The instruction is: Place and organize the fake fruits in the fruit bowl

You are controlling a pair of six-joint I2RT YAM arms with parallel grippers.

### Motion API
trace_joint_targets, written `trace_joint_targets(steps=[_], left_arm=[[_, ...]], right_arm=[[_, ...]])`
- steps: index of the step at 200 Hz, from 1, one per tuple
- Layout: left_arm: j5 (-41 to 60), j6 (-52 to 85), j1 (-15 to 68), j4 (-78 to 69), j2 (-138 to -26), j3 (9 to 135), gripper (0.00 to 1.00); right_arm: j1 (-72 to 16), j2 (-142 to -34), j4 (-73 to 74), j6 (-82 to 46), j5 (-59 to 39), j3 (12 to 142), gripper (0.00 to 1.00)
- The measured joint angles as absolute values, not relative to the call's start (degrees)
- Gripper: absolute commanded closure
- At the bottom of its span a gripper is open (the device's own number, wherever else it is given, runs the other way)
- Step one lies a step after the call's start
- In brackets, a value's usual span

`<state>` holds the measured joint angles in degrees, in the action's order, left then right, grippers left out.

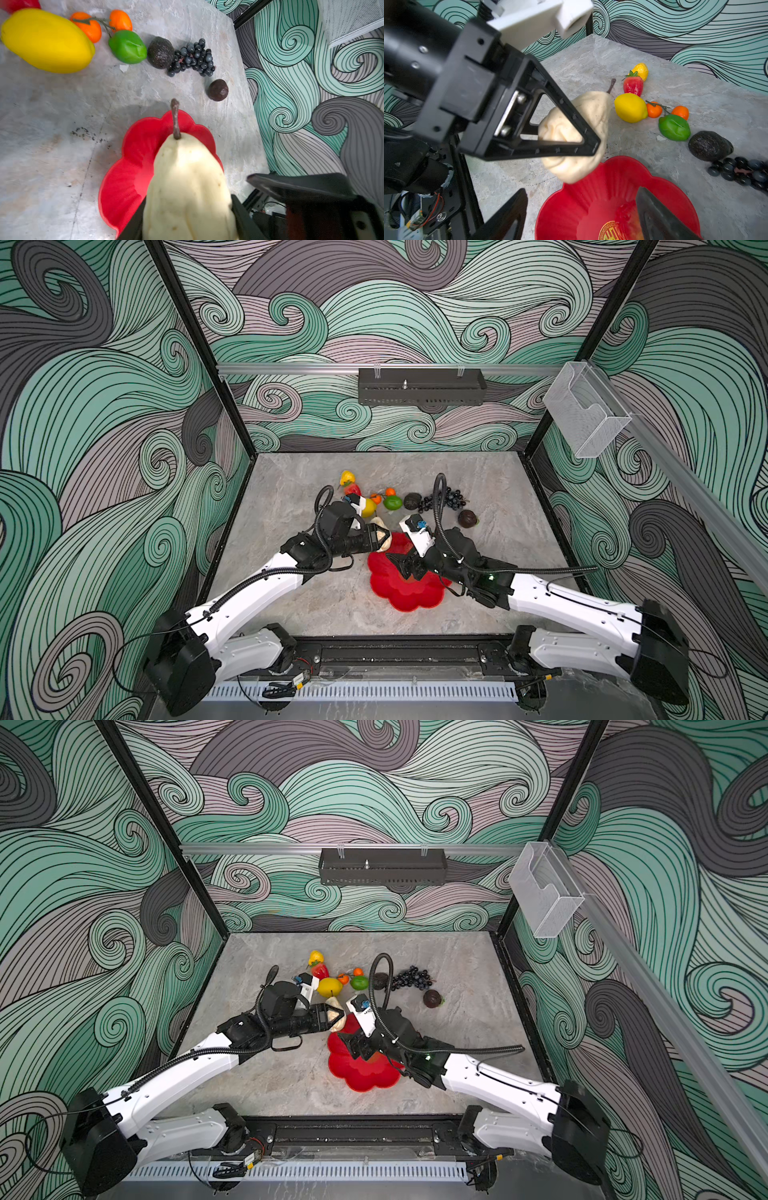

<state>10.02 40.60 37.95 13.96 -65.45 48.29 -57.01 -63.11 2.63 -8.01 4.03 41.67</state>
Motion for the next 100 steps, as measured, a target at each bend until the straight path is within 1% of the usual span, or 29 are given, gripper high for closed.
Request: trace_joint_targets(steps=[22, 41, 82, 100], left_arm=[[6.09, 36.23, 39.13, 10.79, -65.39, 47.46, 0.56], [2.74, 30.94, 42.22, 6.22, -66.0, 46.61, 0.58], [-1.06, 15.88, 50.11, -7.11, -74.22, 46.59, 0.62], [-1.1, 10.74, 51.88, -10.41, -77.19, 46.33, 0.63]], right_arm=[[-56.42, -57.76, -0.86, -10.57, 4.75, 40.1, 0.16], [-54.24, -55.53, -4.21, -13.89, 5.41, 39.92, 0.16], [-45.74, -52.69, -9.34, -23.16, 5.63, 39.03, 0.17], [-43.99, -50.87, -10.17, -25.87, 5.56, 38.37, 0.18]])
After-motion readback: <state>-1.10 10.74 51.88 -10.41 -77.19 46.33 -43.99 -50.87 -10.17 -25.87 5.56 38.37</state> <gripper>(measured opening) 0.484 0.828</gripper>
